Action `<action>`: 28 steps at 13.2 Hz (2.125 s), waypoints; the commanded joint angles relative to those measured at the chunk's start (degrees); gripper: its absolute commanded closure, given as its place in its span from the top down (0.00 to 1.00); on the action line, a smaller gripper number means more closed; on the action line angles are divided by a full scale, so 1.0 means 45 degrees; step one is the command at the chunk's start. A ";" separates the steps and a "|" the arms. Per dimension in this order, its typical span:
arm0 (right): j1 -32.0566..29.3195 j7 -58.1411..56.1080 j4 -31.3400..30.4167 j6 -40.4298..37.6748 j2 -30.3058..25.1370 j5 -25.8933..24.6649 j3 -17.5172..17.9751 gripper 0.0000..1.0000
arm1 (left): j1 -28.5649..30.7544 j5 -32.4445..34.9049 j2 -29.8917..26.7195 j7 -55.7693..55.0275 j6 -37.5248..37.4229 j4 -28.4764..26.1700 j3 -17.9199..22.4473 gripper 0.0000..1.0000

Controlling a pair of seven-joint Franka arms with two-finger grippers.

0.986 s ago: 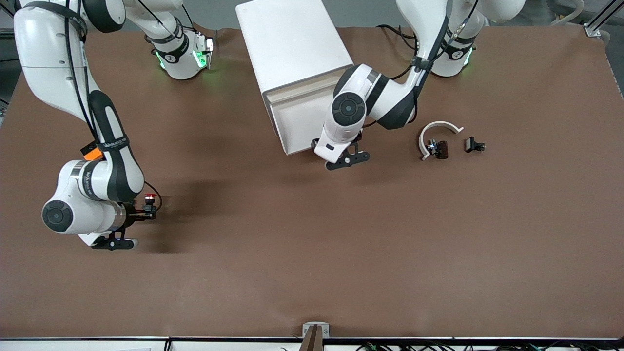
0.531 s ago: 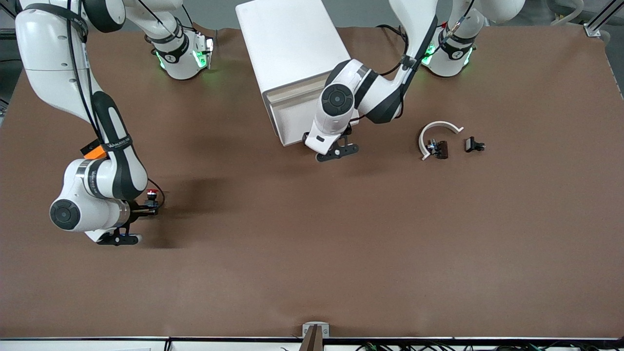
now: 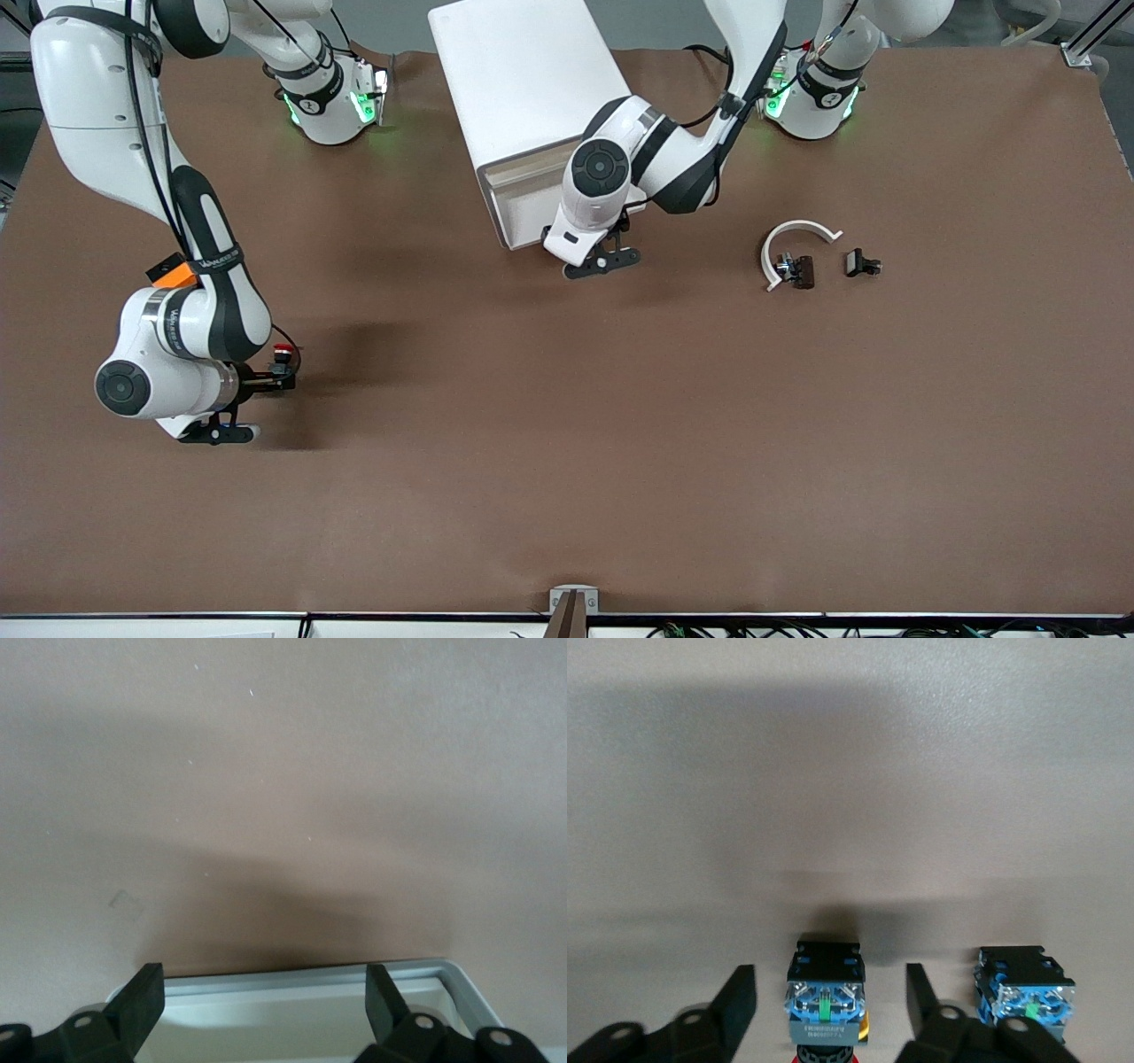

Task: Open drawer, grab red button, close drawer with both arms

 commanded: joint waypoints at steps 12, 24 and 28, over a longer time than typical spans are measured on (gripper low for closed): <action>0.0628 0.0004 0.0522 -0.4945 -0.5977 -0.0395 -0.0084 1.00 | -0.0044 0.0075 -0.0856 -0.0889 0.0168 -0.0786 -0.1144 1.00; 0.0550 -0.0132 0.3100 -0.7819 -0.6666 -0.0493 -0.0181 1.00 | 0.0286 -0.1546 -0.0583 -0.1281 0.0070 -0.0630 -0.1301 1.00; 0.0570 -0.0132 0.2907 -0.7838 -0.7659 -0.0474 -0.0142 1.00 | 0.1652 -0.1351 -0.0543 -0.1203 -0.0046 -0.0045 -0.1262 1.00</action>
